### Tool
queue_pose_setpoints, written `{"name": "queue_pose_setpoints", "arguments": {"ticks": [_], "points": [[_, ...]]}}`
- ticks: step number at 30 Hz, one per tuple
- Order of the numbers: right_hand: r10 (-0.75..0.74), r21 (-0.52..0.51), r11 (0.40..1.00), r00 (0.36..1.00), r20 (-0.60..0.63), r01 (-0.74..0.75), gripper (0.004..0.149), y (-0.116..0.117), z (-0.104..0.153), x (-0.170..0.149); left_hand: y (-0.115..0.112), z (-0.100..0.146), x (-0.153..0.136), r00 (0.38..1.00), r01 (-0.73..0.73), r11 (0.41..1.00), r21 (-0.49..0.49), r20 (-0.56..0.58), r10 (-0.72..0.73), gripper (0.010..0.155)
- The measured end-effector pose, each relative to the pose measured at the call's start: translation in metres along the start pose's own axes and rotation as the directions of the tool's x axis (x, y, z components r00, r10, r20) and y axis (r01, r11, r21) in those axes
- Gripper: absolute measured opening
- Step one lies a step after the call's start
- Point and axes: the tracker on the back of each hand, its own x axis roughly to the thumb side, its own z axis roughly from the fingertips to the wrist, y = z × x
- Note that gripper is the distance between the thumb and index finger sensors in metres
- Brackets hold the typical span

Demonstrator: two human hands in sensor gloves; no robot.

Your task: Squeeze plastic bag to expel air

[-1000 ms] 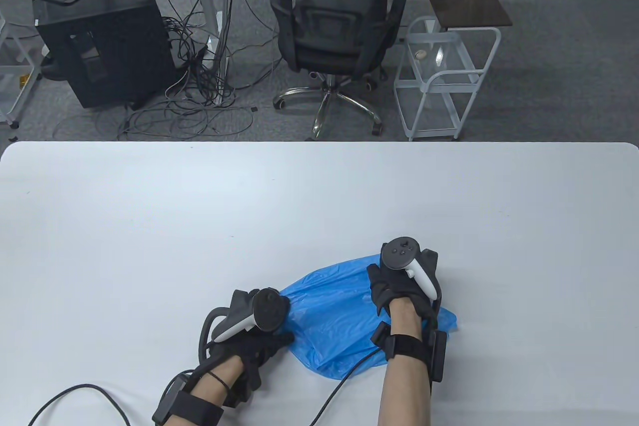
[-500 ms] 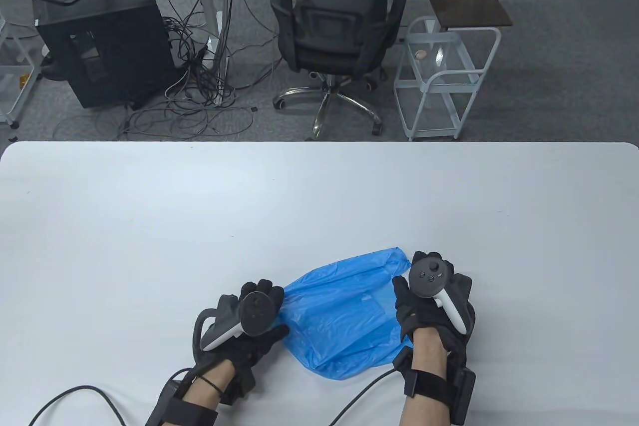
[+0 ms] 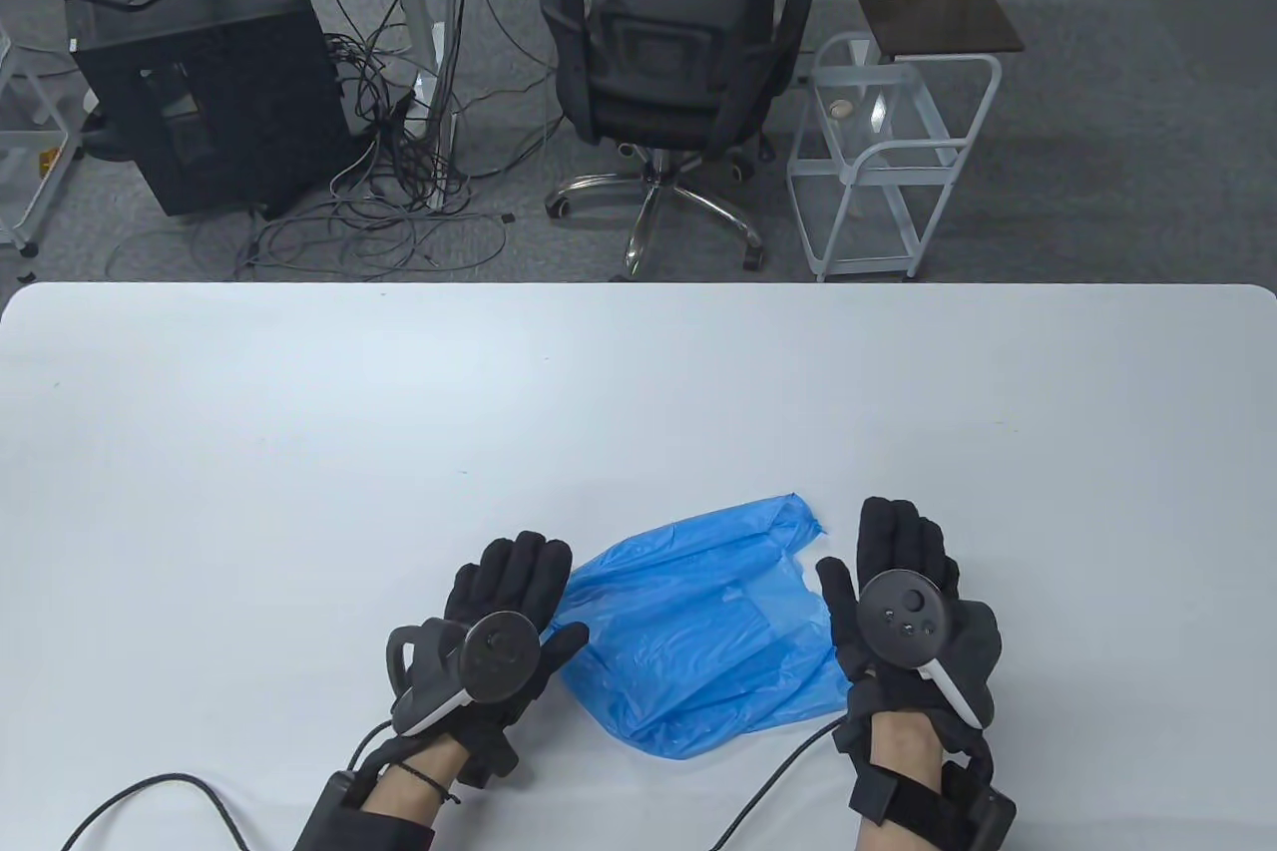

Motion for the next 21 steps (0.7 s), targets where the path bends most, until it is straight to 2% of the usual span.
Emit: {"name": "queue_pose_setpoints", "arguments": {"ticks": [9, 12, 16, 21], "points": [[-0.062, 0.028, 0.998, 0.996, 0.061, 0.061, 0.068, 0.016, -0.008, -0.019, 0.001, -0.005, 0.005, 1.000, 0.015, 1.000, -0.008, 0.001, -0.015, 0.078], [-0.040, 0.044, 0.998, 0.994, 0.099, 0.036, 0.068, 0.023, -0.011, -0.020, 0.010, -0.009, 0.000, 0.998, 0.049, 0.999, 0.019, -0.028, -0.049, 0.079], [-0.007, 0.046, 0.999, 0.990, 0.141, 0.000, 0.069, 0.028, -0.015, -0.020, 0.028, -0.017, -0.002, 0.995, 0.026, 0.999, 0.032, -0.102, -0.022, 0.079], [0.020, -0.020, 1.000, 0.981, 0.193, -0.017, 0.070, 0.032, -0.012, -0.028, 0.044, -0.021, 0.001, 0.988, 0.066, 0.995, 0.068, -0.142, -0.056, 0.080]]}}
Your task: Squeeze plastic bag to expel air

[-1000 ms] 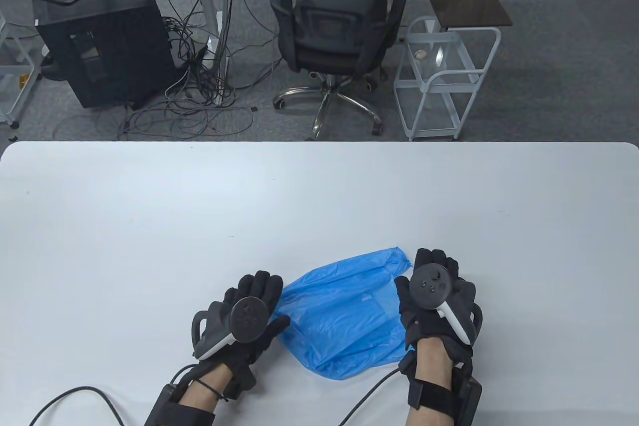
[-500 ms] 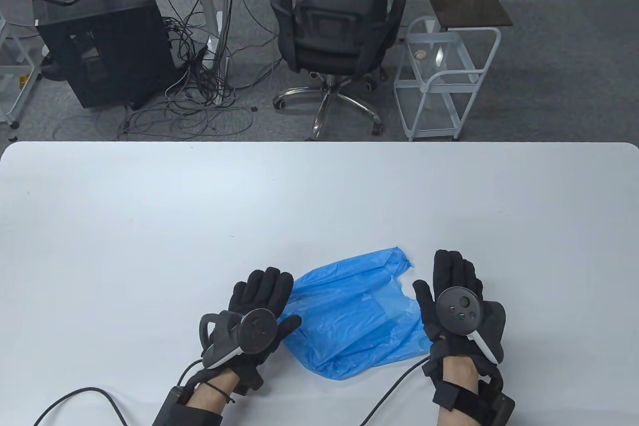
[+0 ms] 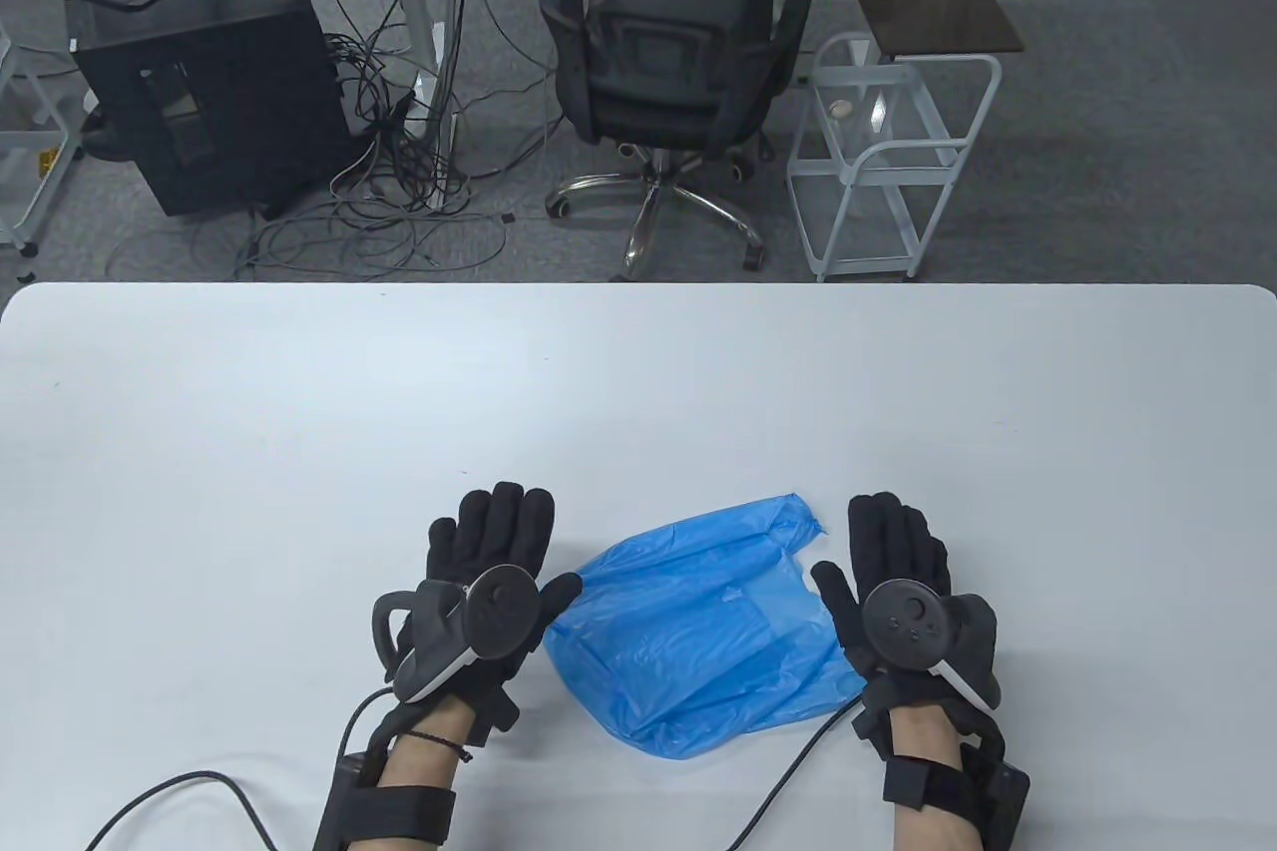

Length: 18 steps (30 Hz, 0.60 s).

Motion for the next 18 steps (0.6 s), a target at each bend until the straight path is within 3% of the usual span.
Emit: {"name": "queue_pose_setpoints", "arguments": {"ticks": [8, 18], "points": [[0.032, -0.036, 0.999, 0.997, 0.072, -0.030, 0.075, 0.012, 0.003, 0.007, 0.000, -0.006, 0.025, 0.999, 0.039, 0.999, 0.015, 0.017, -0.039, 0.081], [0.047, 0.026, 0.998, 0.997, 0.054, -0.049, 0.079, 0.017, 0.001, 0.013, -0.026, -0.004, 0.039, 0.988, 0.137, 0.991, 0.013, 0.065, -0.137, 0.081]]}}
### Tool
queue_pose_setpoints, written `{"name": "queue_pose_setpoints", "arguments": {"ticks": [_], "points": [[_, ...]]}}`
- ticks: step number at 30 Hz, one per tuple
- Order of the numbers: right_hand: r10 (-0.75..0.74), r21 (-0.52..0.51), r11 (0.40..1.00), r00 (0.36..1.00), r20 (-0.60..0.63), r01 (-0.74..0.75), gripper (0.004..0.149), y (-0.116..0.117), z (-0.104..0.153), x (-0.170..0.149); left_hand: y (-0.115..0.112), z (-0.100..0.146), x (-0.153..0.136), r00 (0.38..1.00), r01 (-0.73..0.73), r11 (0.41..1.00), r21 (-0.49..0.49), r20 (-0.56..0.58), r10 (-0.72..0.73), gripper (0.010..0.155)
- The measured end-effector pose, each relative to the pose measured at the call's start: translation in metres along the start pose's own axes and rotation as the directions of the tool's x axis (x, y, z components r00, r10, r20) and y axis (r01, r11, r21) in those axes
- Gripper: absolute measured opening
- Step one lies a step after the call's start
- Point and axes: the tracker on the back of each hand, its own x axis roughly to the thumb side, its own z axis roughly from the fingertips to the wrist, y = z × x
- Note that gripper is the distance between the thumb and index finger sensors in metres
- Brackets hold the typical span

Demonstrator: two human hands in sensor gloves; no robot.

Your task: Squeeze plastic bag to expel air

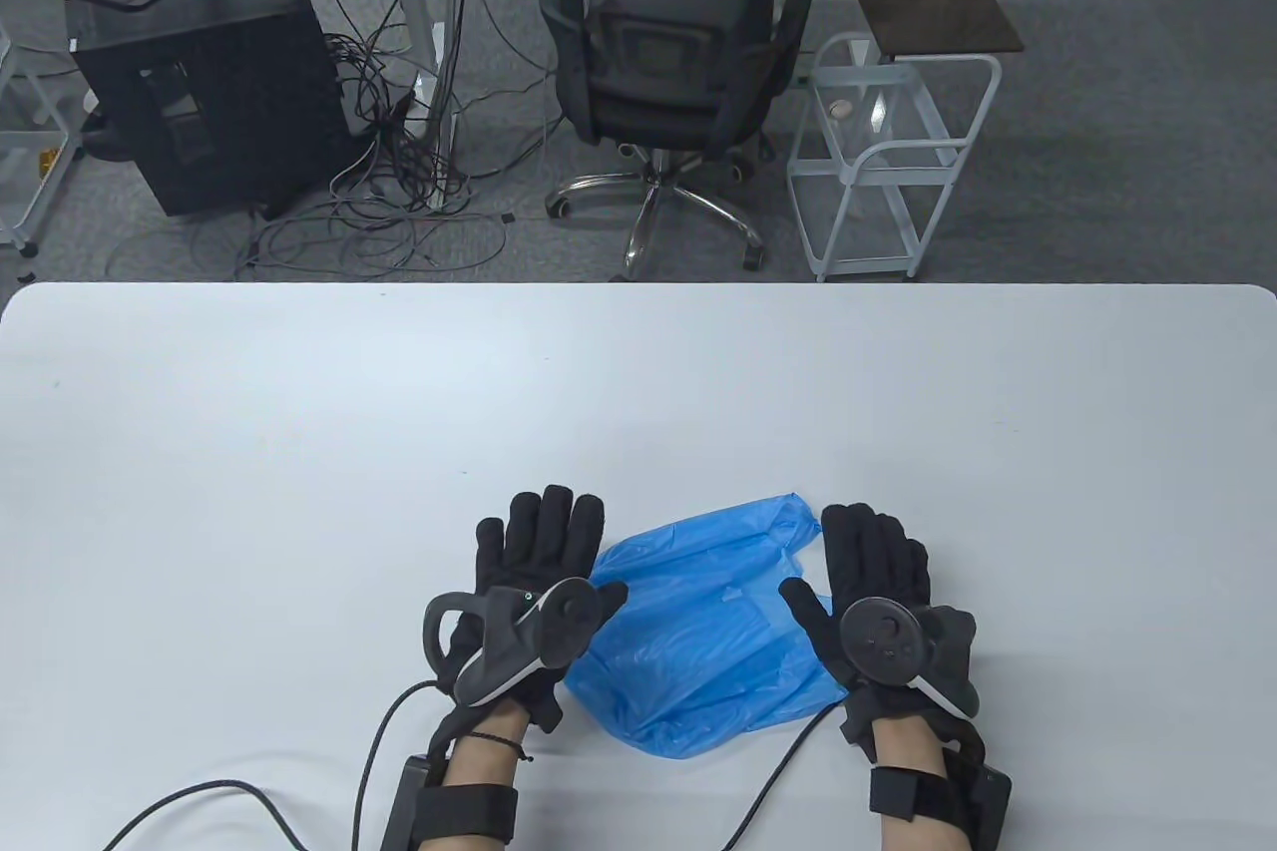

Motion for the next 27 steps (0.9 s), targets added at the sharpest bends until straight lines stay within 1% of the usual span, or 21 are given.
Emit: {"name": "queue_pose_setpoints", "arguments": {"ticks": [2, 6, 10, 13, 20, 27], "points": [[-0.006, 0.053, 0.999, 1.000, -0.019, 0.007, 0.079, 0.003, -0.003, 0.001, -0.005, 0.000, 0.000, 1.000, -0.002, 1.000, -0.008, -0.007, 0.002, 0.081], [0.020, 0.096, 0.995, 0.999, -0.039, -0.016, 0.079, 0.007, -0.008, 0.002, -0.011, -0.002, 0.000, 1.000, 0.017, 0.999, -0.039, 0.004, -0.017, 0.081], [0.046, 0.130, 0.991, 0.998, -0.051, -0.039, 0.079, 0.010, -0.011, 0.004, -0.013, -0.002, -0.004, 1.000, 0.011, 0.998, -0.056, -0.007, -0.011, 0.081], [0.017, 0.198, 0.980, 0.996, -0.092, 0.001, 0.079, 0.015, -0.011, 0.003, -0.010, -0.001, -0.005, 1.000, 0.017, 0.998, -0.065, -0.012, -0.018, 0.080], [-0.005, 0.162, 0.987, 0.995, -0.101, 0.021, 0.079, 0.012, -0.009, 0.003, 0.001, 0.001, -0.002, 1.000, 0.007, 0.998, -0.062, -0.015, -0.008, 0.080], [-0.029, 0.152, 0.987, 0.993, -0.115, 0.046, 0.078, 0.012, -0.007, 0.002, 0.005, 0.000, -0.006, 0.999, -0.017, 0.998, -0.064, -0.036, 0.014, 0.079]]}}
